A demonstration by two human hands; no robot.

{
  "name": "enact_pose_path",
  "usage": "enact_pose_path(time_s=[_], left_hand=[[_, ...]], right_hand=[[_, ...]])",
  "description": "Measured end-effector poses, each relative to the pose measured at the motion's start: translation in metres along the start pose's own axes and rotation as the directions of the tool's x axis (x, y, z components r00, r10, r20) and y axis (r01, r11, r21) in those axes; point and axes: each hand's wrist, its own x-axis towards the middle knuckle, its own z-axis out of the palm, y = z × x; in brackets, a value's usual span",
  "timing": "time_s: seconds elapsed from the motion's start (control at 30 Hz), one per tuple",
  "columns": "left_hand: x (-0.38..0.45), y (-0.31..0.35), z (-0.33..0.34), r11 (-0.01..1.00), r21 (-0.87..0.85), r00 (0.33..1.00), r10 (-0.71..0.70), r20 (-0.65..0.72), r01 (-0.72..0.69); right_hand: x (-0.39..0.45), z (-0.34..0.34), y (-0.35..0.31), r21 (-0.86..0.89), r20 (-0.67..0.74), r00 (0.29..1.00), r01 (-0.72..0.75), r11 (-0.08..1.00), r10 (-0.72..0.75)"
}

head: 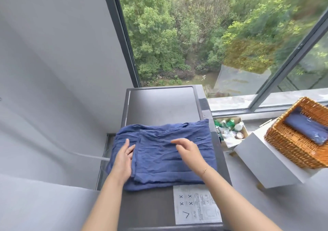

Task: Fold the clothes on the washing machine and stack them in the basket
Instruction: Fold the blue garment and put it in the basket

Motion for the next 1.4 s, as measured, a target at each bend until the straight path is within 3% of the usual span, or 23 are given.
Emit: enact_pose_path(time_s=[0.17, 0.27, 0.37, 0.47, 0.6, 0.9, 1.03, 1.13, 1.23, 1.3, 1.4], left_hand=[[0.012, -0.003, 0.013, 0.889, 0.438, 0.975, 0.196, -0.107, -0.131], [0.016, -0.010, 0.017, 0.813, 0.555, 0.963, 0.257, -0.075, -0.174], [0.023, -0.017, 0.020, 0.801, 0.570, 0.962, 0.266, -0.065, -0.183], [0.025, -0.028, 0.028, 0.799, 0.569, 0.962, 0.268, -0.050, -0.193], [0.028, -0.041, 0.039, 0.768, 0.599, 0.944, 0.325, -0.058, -0.227], [0.026, -0.060, 0.077, 0.798, 0.556, 0.948, 0.315, -0.053, -0.234], [0.011, -0.042, 0.077, 0.606, 0.677, 0.834, 0.551, 0.021, -0.417], [0.000, -0.013, 0.062, 0.472, 0.736, 0.771, 0.628, 0.105, -0.485], [-0.008, 0.016, 0.036, 0.527, 0.649, 0.777, 0.609, 0.161, -0.549], [-0.002, 0.027, 0.003, 0.588, 0.630, 0.818, 0.558, 0.138, -0.508], [0.019, 0.026, -0.052, 0.547, 0.772, 0.850, 0.527, -0.019, -0.322]], right_hand=[[0.027, -0.017, 0.006, -0.259, -0.184, 0.970, 0.110, 0.960, -0.161], [0.039, -0.008, 0.023, -0.424, -0.136, 0.974, 0.109, 0.899, -0.182], [0.036, 0.000, 0.058, -0.710, -0.022, 0.992, 0.072, 0.700, -0.125], [0.027, -0.007, 0.087, -0.836, -0.048, 0.989, 0.036, 0.548, -0.137], [0.034, -0.032, 0.095, -0.866, -0.117, 0.983, -0.030, 0.500, -0.142], [0.045, -0.058, 0.096, -0.875, -0.188, 0.976, -0.115, 0.470, -0.112], [0.040, -0.047, 0.082, -0.838, -0.224, 0.952, -0.080, 0.541, -0.207], [0.040, -0.028, 0.060, -0.803, -0.194, 0.928, 0.036, 0.595, -0.318], [0.046, -0.002, 0.037, -0.778, -0.149, 0.917, 0.122, 0.616, -0.369], [0.049, 0.015, 0.030, -0.779, -0.098, 0.928, 0.152, 0.608, -0.359], [0.050, 0.036, 0.046, -0.819, 0.007, 0.961, 0.165, 0.550, -0.277]])
